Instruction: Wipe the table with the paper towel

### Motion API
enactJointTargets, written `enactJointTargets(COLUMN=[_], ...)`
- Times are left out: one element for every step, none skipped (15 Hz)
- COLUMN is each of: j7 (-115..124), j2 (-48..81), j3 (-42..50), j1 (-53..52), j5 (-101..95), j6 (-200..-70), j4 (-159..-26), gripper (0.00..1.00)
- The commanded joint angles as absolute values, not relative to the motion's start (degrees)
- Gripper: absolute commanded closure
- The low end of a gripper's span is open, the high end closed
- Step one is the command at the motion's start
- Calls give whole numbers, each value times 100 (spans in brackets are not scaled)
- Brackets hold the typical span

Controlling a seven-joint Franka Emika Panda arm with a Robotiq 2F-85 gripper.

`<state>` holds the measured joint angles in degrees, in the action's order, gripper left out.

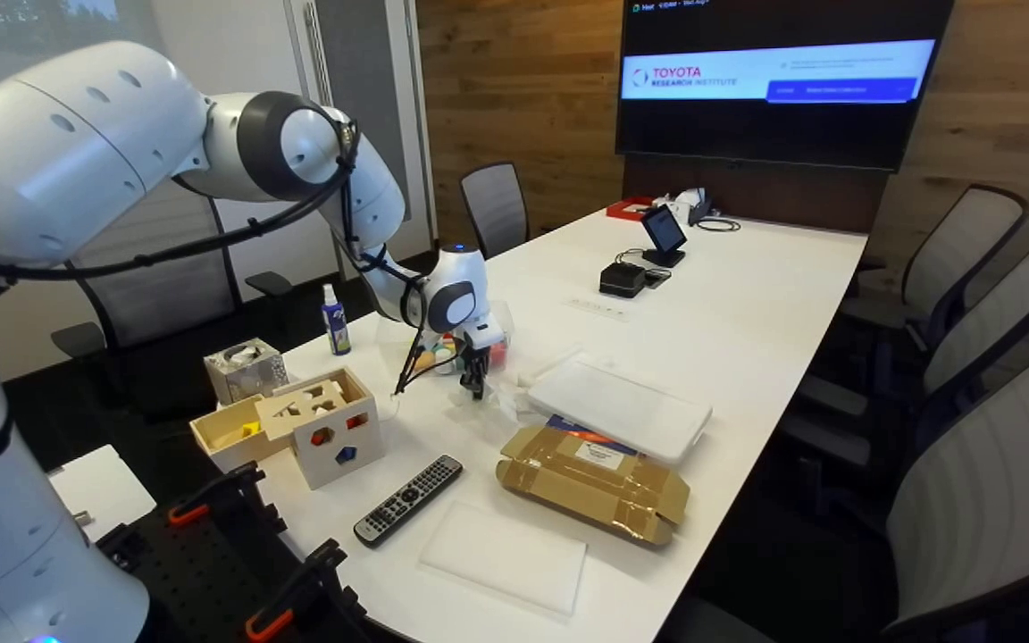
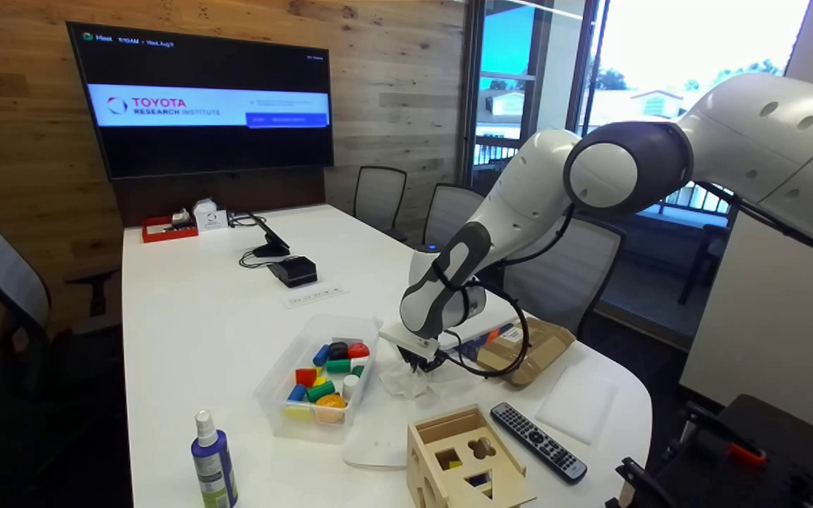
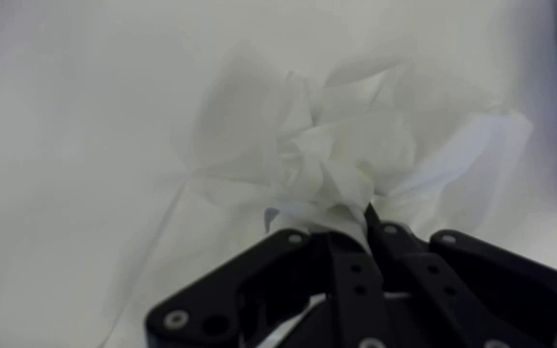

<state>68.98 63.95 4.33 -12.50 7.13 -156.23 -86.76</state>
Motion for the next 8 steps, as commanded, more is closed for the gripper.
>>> enactJointTargets(j7=[6273,6177,6127,6218,6340,6530,6712,6946], j2=[6314,6216,6138,6032,5918,5780,5667,5509], j3=[25,-43,-69,-5,96,224,356,495], j1=[-952,-910,-910,-983,-1084,-1222,-1361,-1517], j5=[904,968,1031,1077,1105,1126,1135,1117], j6=[-15729,-15665,-15633,-15532,-15433,-15335,-15231,-15113], j4=[-8742,-8861,-8960,-9083,-9215,-9373,-9500,-9673], gripper=[99,99,99,99,99,99,99,99])
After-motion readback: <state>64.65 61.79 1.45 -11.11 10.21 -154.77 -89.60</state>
